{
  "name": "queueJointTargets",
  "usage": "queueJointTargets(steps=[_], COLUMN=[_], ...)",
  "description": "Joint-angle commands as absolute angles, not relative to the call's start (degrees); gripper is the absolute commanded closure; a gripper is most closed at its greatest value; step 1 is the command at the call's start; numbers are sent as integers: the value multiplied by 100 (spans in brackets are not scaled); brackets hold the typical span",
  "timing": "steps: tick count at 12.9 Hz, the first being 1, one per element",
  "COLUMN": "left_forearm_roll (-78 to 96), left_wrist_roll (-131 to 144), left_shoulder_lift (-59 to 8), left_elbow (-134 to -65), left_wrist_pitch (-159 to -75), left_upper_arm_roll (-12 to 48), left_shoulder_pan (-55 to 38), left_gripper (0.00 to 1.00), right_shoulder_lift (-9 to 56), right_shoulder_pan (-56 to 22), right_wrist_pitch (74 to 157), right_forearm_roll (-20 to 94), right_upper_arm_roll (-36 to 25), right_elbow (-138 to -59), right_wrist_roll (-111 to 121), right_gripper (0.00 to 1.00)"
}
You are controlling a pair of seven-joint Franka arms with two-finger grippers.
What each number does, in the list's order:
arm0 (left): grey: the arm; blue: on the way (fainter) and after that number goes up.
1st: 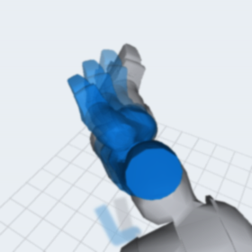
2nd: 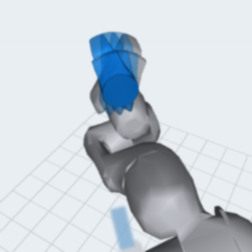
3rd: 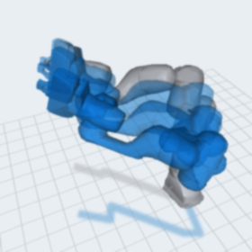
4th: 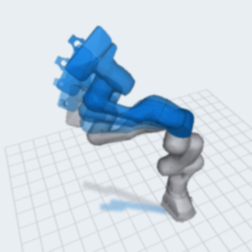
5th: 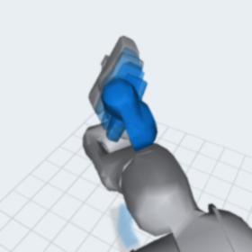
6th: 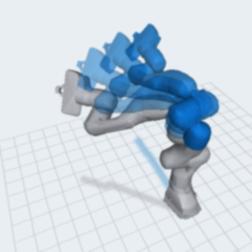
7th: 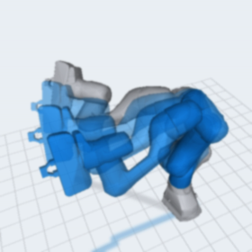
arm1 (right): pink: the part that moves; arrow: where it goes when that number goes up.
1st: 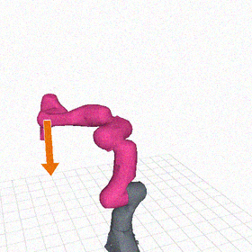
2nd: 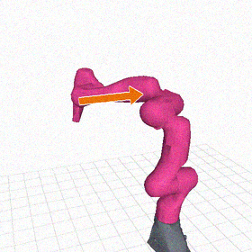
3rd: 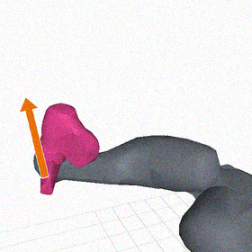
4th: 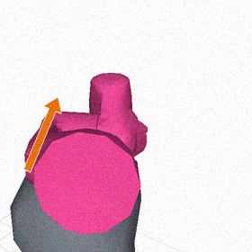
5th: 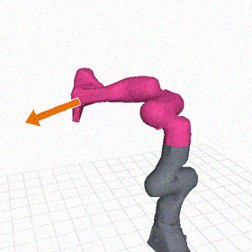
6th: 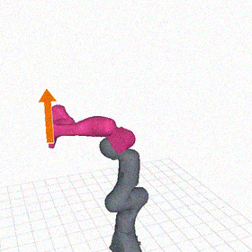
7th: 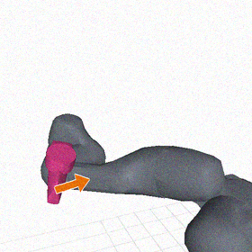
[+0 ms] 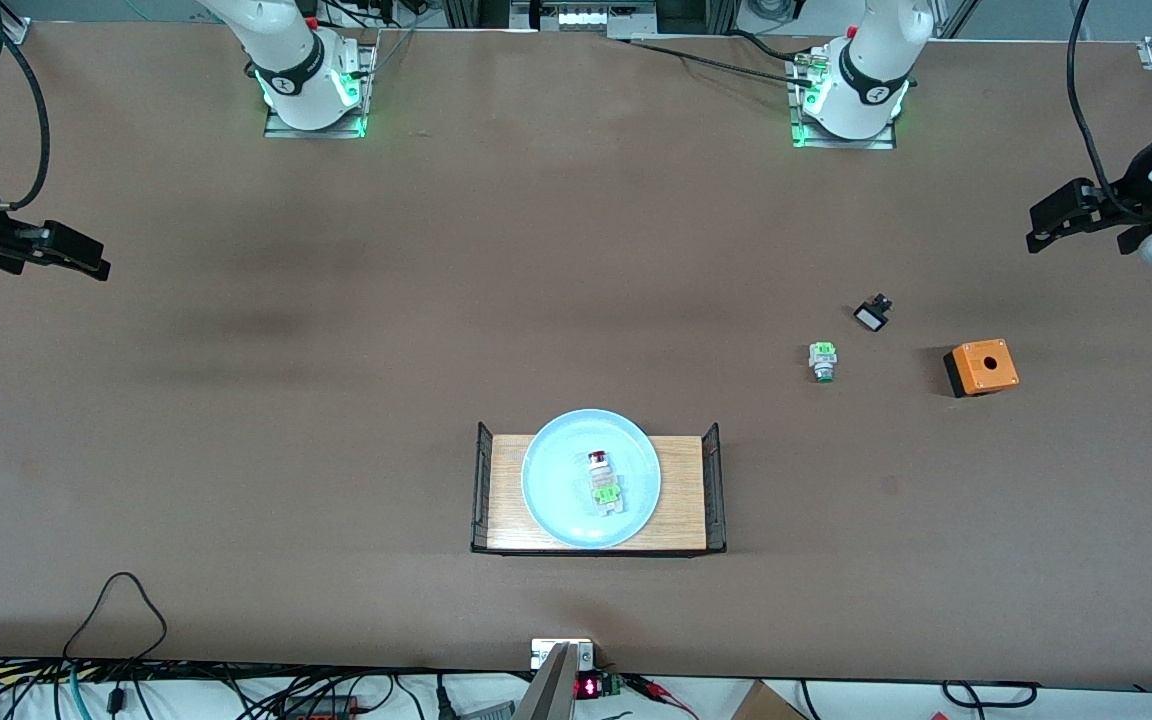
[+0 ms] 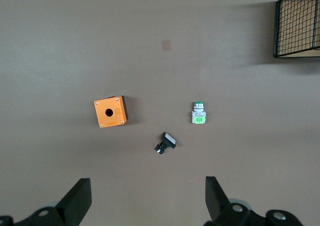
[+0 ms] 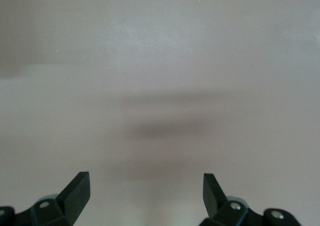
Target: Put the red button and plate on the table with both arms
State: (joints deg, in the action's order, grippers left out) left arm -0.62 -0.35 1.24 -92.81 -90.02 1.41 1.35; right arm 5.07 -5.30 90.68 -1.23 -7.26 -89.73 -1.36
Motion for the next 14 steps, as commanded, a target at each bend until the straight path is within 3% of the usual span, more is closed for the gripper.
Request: queueJointTargets(steps=[1, 8, 14], left_forearm_roll=[88, 299, 246], left_wrist_roll=[-114, 61, 2009], left_shoulder_lift=[167, -61, -1193], left_elbow=[-9229, -9220, -8062], left_wrist_pitch=[-8912, -8973, -9017], left_upper_arm_roll=[158, 158, 272], left_shoulder_pan=[167, 132, -578], left_gripper=[0, 0, 0], right_shoulder_lift=[448, 457, 457], right_shoulder_pan=[-545, -527, -536], right_wrist_pitch=[8965, 8965, 8938], right_forearm_roll=[-211, -202, -202], right_upper_arm_roll=[-712, -721, -721], right_elbow=[-8921, -8921, -8921], right_wrist_roll=[-44, -35, -44], right_gripper=[0, 0, 0])
